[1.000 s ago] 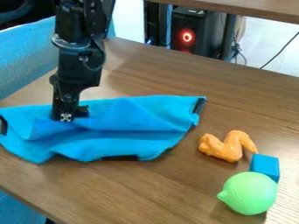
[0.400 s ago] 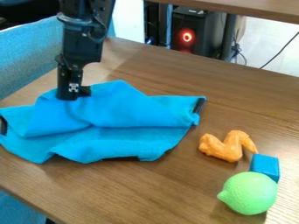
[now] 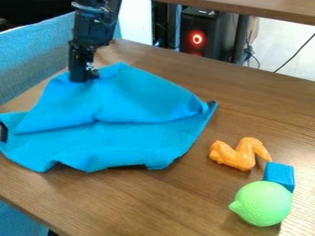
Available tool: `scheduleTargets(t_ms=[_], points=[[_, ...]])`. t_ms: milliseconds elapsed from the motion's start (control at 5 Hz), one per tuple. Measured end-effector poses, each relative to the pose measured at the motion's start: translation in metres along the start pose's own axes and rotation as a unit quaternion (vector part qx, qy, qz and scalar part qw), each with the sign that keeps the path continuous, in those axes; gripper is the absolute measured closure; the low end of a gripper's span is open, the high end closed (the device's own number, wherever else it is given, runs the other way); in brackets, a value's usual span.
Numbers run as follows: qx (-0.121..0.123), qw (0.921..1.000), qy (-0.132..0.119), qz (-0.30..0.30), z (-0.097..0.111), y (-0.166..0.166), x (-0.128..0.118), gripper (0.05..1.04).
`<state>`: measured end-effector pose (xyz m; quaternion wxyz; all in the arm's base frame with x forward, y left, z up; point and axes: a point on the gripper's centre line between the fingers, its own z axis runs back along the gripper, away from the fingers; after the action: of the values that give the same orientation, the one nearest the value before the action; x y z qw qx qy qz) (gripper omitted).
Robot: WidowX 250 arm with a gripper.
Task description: Unfold the cloth from bottom right to top left
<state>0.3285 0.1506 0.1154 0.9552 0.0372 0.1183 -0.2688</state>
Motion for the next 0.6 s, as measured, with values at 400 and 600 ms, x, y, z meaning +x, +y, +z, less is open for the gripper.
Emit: scheduleTargets(t_ms=[400, 600], points=[[-0.009, 0.9987, 0.000, 0.051, 0.002, 0.067, 0.021, 1.011], [0.005, 0.9986, -0.014, 0.052, 0.006, 0.076, 0.028, 1.011]])
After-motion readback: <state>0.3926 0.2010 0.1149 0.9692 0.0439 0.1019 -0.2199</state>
